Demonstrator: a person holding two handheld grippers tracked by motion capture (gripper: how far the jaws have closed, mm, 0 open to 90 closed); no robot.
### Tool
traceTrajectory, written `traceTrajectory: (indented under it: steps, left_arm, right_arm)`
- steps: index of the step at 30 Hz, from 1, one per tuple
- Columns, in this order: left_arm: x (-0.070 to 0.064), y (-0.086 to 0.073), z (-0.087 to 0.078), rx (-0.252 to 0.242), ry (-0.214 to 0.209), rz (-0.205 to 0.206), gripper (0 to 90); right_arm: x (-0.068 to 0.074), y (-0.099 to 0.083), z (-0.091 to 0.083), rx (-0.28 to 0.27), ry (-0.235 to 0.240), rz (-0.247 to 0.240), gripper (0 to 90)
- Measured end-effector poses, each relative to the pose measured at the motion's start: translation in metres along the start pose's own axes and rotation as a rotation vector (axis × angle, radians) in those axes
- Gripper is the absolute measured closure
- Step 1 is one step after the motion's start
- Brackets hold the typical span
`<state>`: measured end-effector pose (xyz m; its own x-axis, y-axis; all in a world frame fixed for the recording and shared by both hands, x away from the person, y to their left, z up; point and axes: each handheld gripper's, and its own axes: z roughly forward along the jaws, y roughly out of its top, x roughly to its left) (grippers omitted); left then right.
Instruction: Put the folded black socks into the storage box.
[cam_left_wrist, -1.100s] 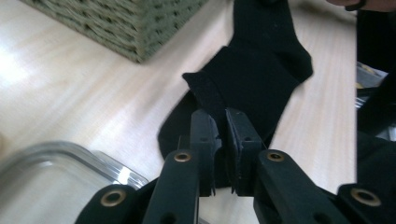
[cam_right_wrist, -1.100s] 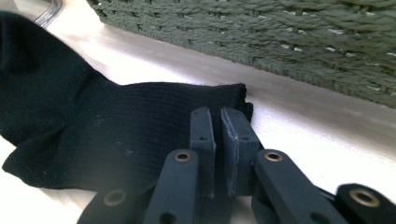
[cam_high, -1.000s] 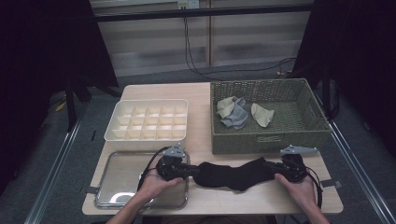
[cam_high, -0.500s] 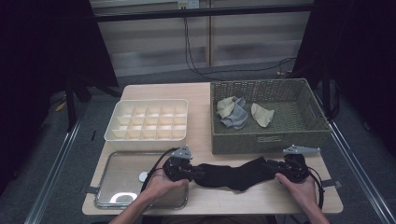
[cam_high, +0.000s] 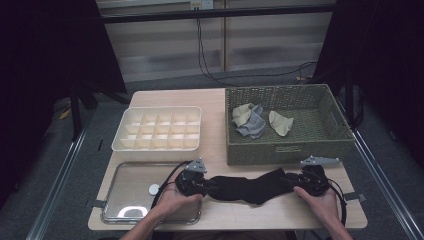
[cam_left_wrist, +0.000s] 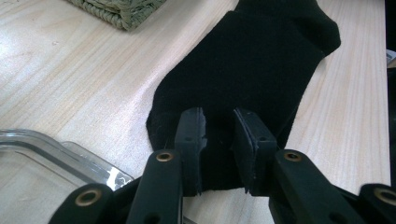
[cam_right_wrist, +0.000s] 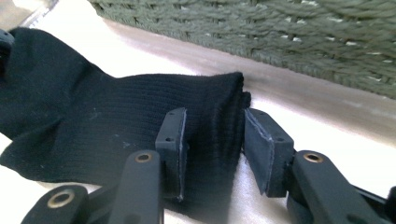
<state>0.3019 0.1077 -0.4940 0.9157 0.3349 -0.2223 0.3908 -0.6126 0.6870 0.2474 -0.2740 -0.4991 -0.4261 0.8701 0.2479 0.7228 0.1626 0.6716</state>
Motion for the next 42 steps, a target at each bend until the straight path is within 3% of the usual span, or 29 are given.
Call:
traceTrajectory:
  steps: [7, 13, 15, 24, 33, 42]
  left_arm:
    - [0.0, -0.002, 0.0, -0.011, -0.013, -0.017, 69.2]
    - [0.0, -0.003, 0.001, -0.025, -0.014, -0.019, 68.4]
    - [0.0, -0.003, 0.001, -0.024, -0.014, -0.018, 68.4]
    - [-0.001, -0.003, 0.001, -0.023, -0.003, -0.019, 68.4]
    - [-0.003, -0.002, 0.002, -0.019, 0.009, -0.003, 67.8]
    - [-0.006, -0.002, 0.003, -0.011, 0.011, 0.006, 67.4]
  right_arm:
    - [-0.002, -0.001, 0.003, -0.014, 0.034, 0.004, 62.4]
    - [-0.001, -0.005, 0.006, -0.064, 0.031, -0.029, 66.6]
    - [-0.001, -0.005, 0.005, -0.052, 0.031, -0.01, 69.5]
    - [0.004, 0.0, 0.007, -0.021, 0.02, -0.023, 80.7]
    - [0.005, 0.001, 0.003, -0.028, 0.024, -0.022, 82.5]
    - [0.002, 0.004, -0.007, -0.083, 0.051, 0.028, 82.6]
